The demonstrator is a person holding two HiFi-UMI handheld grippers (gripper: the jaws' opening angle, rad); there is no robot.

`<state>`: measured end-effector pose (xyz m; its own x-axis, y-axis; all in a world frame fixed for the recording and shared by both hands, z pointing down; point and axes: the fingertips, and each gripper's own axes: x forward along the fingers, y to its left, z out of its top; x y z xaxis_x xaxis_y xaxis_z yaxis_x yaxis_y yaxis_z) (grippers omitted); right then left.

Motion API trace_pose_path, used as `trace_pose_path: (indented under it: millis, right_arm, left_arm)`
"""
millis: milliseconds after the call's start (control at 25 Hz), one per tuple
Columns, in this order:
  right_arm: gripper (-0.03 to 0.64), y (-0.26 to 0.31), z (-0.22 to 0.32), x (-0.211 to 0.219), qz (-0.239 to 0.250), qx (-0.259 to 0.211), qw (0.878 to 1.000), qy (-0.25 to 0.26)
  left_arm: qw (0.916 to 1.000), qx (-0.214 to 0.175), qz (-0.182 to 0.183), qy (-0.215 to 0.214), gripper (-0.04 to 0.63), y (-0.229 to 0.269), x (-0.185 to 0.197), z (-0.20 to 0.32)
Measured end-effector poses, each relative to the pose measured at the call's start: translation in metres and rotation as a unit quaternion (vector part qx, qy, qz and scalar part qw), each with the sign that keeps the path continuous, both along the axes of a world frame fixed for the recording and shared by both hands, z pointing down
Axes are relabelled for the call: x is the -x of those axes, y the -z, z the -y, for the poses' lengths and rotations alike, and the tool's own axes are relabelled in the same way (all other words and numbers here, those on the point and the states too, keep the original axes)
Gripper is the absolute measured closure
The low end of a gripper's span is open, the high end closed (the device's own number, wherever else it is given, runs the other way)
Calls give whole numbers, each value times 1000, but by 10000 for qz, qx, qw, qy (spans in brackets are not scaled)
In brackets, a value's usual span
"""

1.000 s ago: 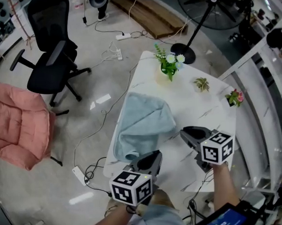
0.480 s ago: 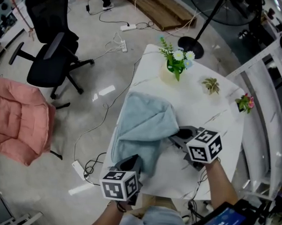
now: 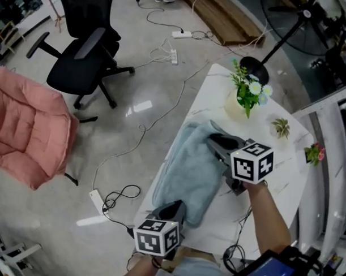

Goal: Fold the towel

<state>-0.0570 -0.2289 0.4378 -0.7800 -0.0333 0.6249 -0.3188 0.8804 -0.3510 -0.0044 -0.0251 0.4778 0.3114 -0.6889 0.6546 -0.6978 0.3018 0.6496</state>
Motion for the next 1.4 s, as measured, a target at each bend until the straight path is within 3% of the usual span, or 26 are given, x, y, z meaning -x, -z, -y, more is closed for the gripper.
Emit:
trace_pose_path:
  millis: [280,400,560,680,840,960,1160,1320,1400]
  right_arm:
    - [551,-44,7,40,-497,34,9971,572]
    - [527,-39,1,46,-609,-86,9945,853]
    - [483,-9,-6,45,-477,-428,9938,910]
    - [477,1,-8,46,-497,-656,9923,924]
    - [454,-4,-13,49,-596,-626,9916,961]
    - [446,-2,-19,54,-580,-647,9907,1048]
    - [445,-3,-20,55,-633,-731,9899,1037]
    - [440,-11,-20,57,-728,-659,9899,1024]
    - [427,-17,-19,61,-803,-564,9909,925]
  left_arm:
    - [10000,-2,-57,67,586,1,-3,1]
    - [9998,-45,-159,144,584,2,-2,1]
    - [9982,-405,-261,351,584,27,9,-8]
    - [9956,-632,37,697,584,43,33,-22]
    - [9927,-419,390,1066,576,36,50,-44]
    - [9917,-239,485,1170,483,23,54,-50]
    - [9914,16,772,1059,430,9,59,-48]
    - [9905,243,924,986,435,-2,61,-48]
    - [9895,335,1061,920,472,-8,63,-48]
